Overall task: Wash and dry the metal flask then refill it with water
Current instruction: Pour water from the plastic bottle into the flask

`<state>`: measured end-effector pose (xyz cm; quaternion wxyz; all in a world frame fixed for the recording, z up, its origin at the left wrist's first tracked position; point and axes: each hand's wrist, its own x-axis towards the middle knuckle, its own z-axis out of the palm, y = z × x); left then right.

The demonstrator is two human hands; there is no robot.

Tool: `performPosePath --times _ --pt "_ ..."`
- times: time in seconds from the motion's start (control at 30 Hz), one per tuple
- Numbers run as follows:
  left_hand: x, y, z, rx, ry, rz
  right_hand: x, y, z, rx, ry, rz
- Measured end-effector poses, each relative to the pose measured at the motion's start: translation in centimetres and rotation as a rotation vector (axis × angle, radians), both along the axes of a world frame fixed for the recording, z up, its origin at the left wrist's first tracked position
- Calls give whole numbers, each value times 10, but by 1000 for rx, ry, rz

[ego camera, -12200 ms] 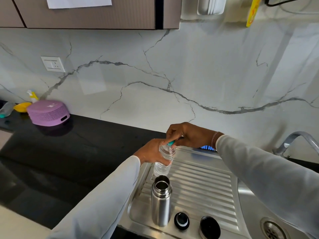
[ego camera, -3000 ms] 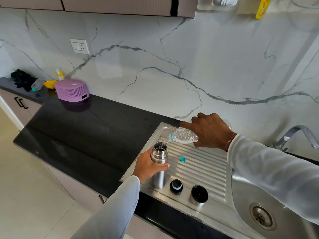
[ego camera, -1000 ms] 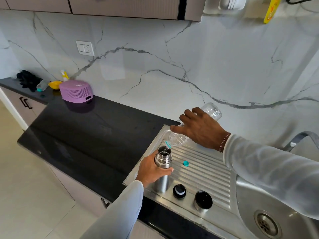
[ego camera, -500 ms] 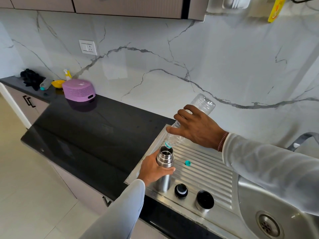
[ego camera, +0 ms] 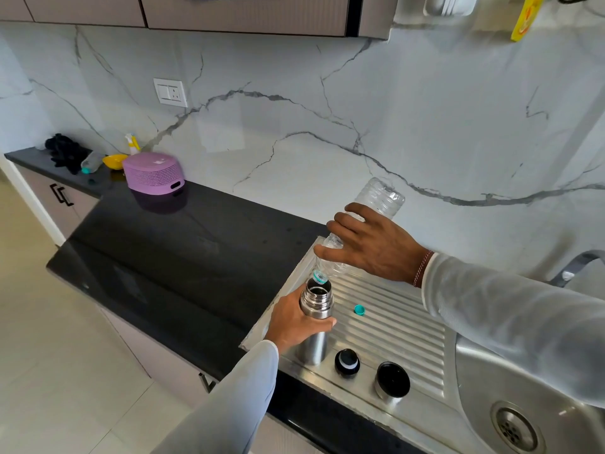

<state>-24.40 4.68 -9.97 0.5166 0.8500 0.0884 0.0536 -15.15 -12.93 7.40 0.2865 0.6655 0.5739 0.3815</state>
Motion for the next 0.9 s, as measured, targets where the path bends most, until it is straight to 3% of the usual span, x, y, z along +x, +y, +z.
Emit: performPosePath --times 0.5,0.9 --pt "-5 6 6 -138 9 -103 15 -6 -18 48 109 -27" --pt "-3 28 10 -95 76 -163 26 -7 -36 339 514 -166"
